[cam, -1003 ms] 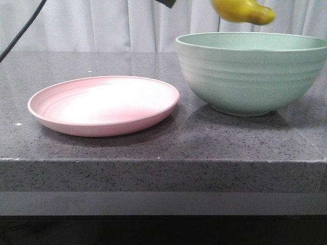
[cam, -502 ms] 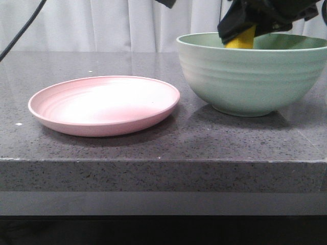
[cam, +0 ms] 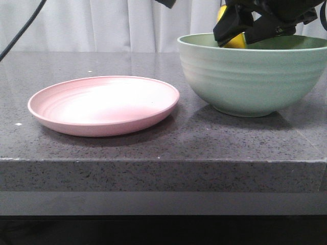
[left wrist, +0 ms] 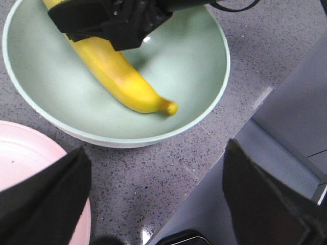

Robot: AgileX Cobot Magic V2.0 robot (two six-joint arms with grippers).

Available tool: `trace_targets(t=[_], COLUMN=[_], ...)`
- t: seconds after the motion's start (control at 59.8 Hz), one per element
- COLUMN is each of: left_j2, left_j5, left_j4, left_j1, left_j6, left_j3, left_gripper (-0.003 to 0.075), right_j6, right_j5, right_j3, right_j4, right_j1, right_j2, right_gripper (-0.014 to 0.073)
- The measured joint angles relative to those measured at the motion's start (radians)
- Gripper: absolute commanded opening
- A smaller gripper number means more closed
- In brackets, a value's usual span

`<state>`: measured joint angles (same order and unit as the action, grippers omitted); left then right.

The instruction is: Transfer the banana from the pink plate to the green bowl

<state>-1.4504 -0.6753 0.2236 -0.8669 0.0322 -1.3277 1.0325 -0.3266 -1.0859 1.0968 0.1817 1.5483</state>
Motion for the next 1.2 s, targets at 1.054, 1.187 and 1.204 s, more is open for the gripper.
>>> trace_targets(t=[1.054, 1.187, 1.204], left_j2=[0.318, 0.491, 0.510], left_j5=[0.271, 0.324, 0.332], left_j4=[-0.200, -0.208, -0.208], left_j1=[0.209, 0.235, 0.237], left_j6=[-0.039, -0.039, -0.039], left_j3=[0.166, 0.338, 0.356], left_gripper=[-0.0020, -0.0020, -0.0020], right_j6=[0.002, 0.002, 0.002], right_j5=[-0.028, -0.019, -0.019], right_j3=[0.216, 0.345, 0.365], right_j4=[-0.042, -0.001, 0.009], right_j1=[0.000, 0.000, 0.000], right_j2=[-0.733, -0.892, -0.908], right_gripper=[-0.0064, -0.0064, -0.0064])
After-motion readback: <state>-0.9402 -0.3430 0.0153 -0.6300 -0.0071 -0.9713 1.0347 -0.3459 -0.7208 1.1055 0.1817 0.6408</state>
